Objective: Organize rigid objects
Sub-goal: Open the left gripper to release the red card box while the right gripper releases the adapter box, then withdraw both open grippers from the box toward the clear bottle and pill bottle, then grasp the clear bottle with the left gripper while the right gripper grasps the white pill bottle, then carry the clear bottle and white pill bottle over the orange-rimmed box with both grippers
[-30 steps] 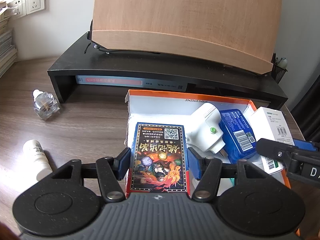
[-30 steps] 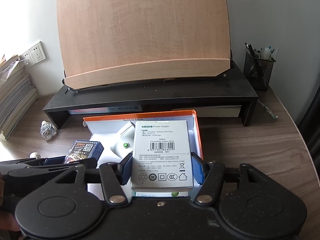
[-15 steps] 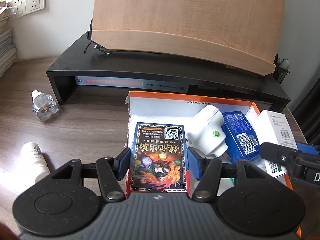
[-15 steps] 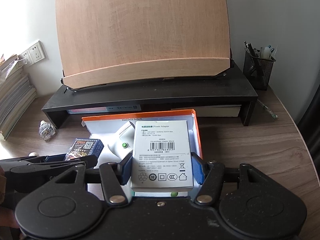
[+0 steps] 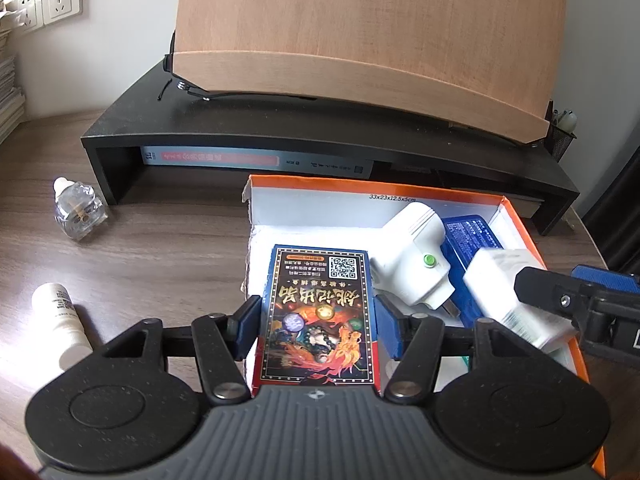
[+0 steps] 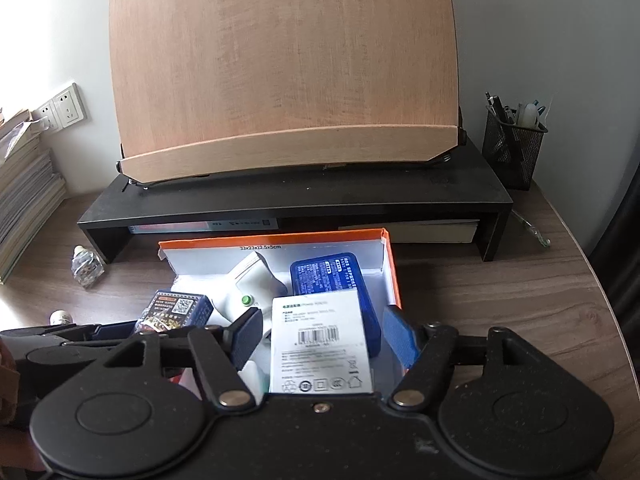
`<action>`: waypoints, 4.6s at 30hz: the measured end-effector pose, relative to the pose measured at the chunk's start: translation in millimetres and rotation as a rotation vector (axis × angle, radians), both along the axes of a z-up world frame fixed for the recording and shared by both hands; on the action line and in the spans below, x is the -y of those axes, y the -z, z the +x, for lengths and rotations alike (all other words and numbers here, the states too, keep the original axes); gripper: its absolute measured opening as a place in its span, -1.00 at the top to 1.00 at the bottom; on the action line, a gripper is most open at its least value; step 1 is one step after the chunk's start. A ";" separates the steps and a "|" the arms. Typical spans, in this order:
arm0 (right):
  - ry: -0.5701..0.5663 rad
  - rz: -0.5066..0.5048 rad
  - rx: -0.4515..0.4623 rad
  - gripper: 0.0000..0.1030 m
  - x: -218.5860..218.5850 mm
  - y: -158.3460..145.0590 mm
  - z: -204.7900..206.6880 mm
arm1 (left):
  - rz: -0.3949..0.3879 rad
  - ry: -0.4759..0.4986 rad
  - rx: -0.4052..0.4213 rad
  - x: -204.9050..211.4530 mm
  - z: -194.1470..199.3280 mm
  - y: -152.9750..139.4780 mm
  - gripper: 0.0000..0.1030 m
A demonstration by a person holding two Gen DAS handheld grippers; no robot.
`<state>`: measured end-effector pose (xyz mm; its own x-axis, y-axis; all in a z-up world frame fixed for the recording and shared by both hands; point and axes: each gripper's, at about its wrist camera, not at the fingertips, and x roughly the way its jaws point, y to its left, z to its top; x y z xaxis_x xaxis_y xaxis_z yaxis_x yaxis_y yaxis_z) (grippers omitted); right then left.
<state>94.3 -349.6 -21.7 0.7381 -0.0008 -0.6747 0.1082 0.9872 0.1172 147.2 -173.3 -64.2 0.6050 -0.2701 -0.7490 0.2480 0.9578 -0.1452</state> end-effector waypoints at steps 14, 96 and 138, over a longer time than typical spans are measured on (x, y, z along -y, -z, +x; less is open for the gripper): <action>-0.011 -0.009 0.053 -0.59 -22.6 -22.9 -15.2 | 0.000 -0.015 0.045 -16.7 -14.8 -27.8 -0.47; -0.116 0.038 -0.074 -0.69 -241.4 35.1 11.7 | 0.060 0.376 0.210 -178.3 117.7 45.0 -0.68; -0.146 -0.041 -0.043 0.22 -262.5 9.8 -23.2 | -0.111 0.044 0.140 -248.4 -40.7 -15.1 -0.56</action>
